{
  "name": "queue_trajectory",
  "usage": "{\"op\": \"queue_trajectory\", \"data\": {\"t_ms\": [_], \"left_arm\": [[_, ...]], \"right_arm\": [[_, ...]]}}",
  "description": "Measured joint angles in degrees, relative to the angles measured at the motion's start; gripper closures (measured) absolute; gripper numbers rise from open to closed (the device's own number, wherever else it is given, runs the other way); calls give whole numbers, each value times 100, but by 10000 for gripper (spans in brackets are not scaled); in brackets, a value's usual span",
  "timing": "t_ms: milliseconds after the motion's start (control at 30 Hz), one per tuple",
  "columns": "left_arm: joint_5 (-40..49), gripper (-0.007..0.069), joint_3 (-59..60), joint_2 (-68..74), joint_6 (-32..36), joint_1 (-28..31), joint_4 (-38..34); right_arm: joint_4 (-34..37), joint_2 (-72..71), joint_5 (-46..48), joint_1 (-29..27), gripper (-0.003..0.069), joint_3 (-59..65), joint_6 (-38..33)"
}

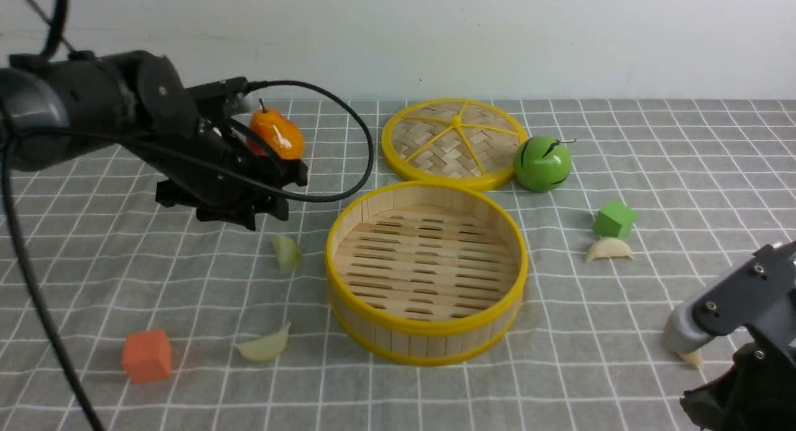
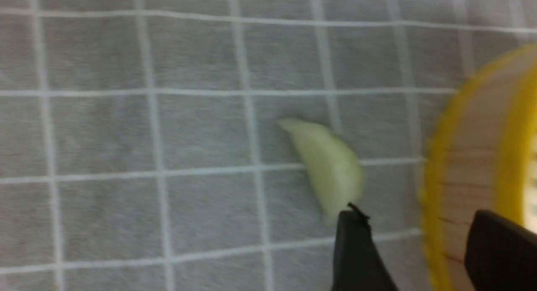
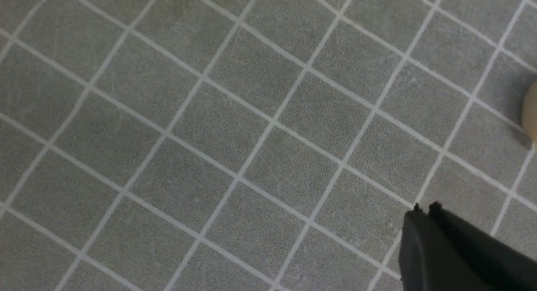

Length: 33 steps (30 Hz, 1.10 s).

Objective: Put the dumplings into the steamer on the table with the grey tablecloth.
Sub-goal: 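Reach for and grasp a dumpling on the table with the left gripper, then place the dumpling into the bamboo steamer basket with the left gripper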

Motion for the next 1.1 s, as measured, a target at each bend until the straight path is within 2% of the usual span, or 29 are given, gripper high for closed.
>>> {"op": "queue_trajectory", "data": {"t_ms": [67, 200, 300, 467, 800, 933, 1100], "left_arm": [[-4, 193, -299, 552, -529, 5, 544], [2, 186, -566, 1065, -582, 5, 420], [-41, 217, -679, 1183, -295, -9, 156], [3, 403, -685, 1327, 104, -159, 26], [576, 397, -948, 564, 216, -402, -196], [454, 397, -1204, 252, 541, -788, -454], [0, 397, -1220, 874, 883, -1322, -404]], "right_arm": [[-5, 40, -70, 5, 657, 0, 12], [-5, 61, -191, 5, 655, -5, 12], [-5, 66, -204, 5, 653, -24, 12], [-5, 66, -242, 5, 648, -24, 19], [31, 66, -283, 5, 640, -24, 142], [85, 66, -319, 5, 638, -24, 147], [103, 66, -324, 5, 633, -24, 158]]}}
